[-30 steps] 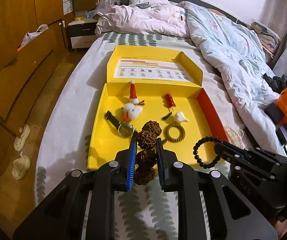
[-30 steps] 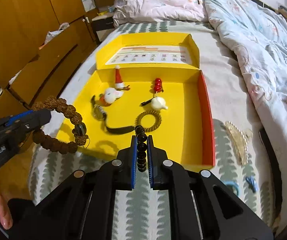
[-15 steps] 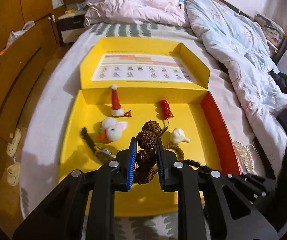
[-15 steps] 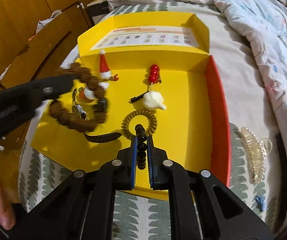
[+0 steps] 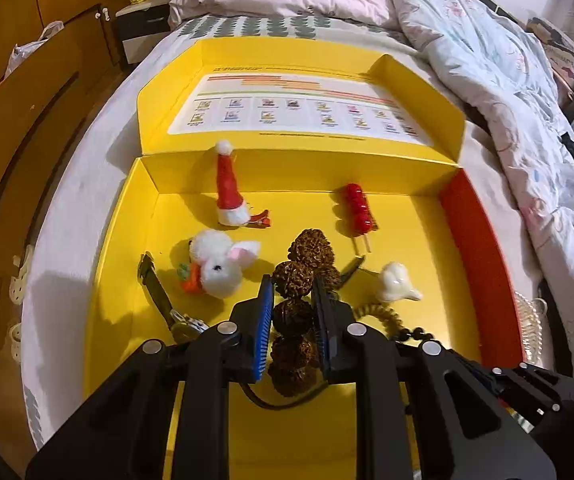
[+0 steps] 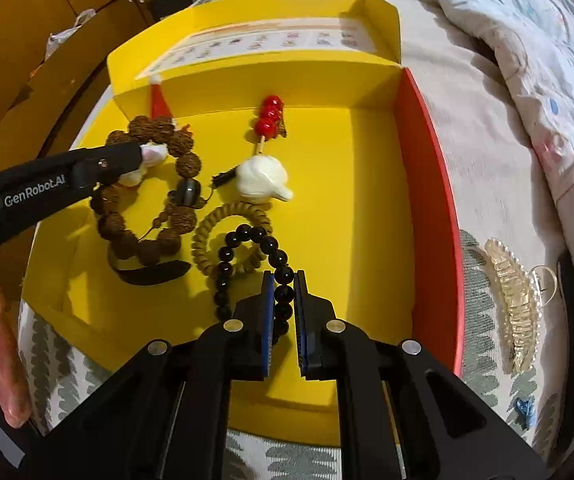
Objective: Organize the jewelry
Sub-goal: 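Carry both bracelets into the yellow box and open both tools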
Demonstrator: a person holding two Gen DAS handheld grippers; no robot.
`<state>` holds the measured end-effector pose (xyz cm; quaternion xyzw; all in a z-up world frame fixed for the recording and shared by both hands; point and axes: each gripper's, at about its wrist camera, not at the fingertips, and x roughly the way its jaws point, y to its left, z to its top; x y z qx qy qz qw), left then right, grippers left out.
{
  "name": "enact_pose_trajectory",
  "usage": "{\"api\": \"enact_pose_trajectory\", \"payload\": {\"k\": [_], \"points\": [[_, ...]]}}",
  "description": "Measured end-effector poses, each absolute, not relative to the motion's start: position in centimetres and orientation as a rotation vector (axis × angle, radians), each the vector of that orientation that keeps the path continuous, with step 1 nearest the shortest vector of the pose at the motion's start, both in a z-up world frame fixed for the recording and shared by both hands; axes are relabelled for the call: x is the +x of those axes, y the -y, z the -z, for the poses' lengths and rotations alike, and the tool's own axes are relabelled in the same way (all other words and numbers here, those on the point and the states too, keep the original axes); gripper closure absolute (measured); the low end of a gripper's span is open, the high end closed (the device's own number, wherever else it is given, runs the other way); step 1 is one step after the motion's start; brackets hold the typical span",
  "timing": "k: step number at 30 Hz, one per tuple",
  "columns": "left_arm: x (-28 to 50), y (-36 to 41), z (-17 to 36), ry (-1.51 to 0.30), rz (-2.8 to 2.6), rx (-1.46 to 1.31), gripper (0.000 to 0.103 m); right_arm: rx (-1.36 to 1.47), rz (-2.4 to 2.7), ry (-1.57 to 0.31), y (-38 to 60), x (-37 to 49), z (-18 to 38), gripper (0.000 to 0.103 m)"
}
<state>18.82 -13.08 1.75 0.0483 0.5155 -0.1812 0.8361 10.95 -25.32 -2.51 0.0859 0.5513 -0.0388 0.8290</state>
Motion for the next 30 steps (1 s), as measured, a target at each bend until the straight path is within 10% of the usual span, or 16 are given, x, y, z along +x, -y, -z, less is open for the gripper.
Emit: {"api": "enact_pose_trajectory", "payload": {"k": [12,19,30], "points": [[20.7,12.3,0.5,-1.124,0.355,0.112,0.082,0.150,0.112,-1.135,25.5,10.5,3.0,0.084],[20.2,11.2,-1.3,-1.076,0.347,0.085,0.048,0.173,0.092,-1.049,26.0,9.2,0.5,0.084],[14.4,10.0,-5.3,-0.984,0.359,0.077,0.043,0.240,0.140,-0.914,30.2,3.8,-5.2,0.083]]}}
